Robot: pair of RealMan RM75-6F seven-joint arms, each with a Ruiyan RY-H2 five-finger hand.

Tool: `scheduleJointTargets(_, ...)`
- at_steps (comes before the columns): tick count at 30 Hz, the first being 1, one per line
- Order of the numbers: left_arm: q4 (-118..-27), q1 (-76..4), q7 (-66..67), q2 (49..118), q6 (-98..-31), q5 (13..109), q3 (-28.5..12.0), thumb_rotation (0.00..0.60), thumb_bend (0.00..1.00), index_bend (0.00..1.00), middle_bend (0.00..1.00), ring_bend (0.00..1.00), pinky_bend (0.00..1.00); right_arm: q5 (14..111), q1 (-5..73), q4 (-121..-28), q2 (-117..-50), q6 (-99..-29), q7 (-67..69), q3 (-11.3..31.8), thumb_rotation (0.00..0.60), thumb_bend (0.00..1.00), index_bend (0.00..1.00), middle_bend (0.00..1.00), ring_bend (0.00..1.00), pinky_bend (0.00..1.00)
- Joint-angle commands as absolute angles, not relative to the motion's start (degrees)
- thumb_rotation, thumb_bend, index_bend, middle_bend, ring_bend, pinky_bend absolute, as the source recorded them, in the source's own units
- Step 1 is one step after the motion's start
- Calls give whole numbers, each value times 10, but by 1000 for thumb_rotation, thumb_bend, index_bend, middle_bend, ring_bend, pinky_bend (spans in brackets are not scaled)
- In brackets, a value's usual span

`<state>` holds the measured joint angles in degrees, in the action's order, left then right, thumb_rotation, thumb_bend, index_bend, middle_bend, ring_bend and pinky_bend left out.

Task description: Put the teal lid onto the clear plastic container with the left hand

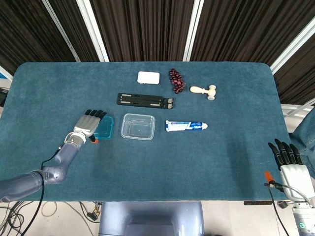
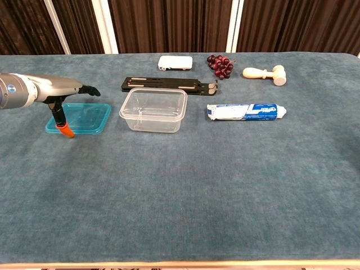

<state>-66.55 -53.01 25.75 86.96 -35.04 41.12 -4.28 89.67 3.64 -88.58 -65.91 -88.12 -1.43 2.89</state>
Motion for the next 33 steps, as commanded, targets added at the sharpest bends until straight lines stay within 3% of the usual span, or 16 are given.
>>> scheduleJointTargets(1,-665,-533,259,871,-352,408,-41,600,77,0,38,0,0,896,36,-886,-659,-881,-15,29,600,362,70,0,7,0)
scheduleJointTargets(22,-635,-546,260,888,-347,395,-27,600,86,0,116,0,0,889,34,-890,-660,-881,-18,32,600,363,70,0,7,0)
scheduleJointTargets(33,-622,-548,255,895,-346,399,-26,600,86,0,106,0,0,885,33,-893,-660,-881,-19,33,600,363,69,0,7,0)
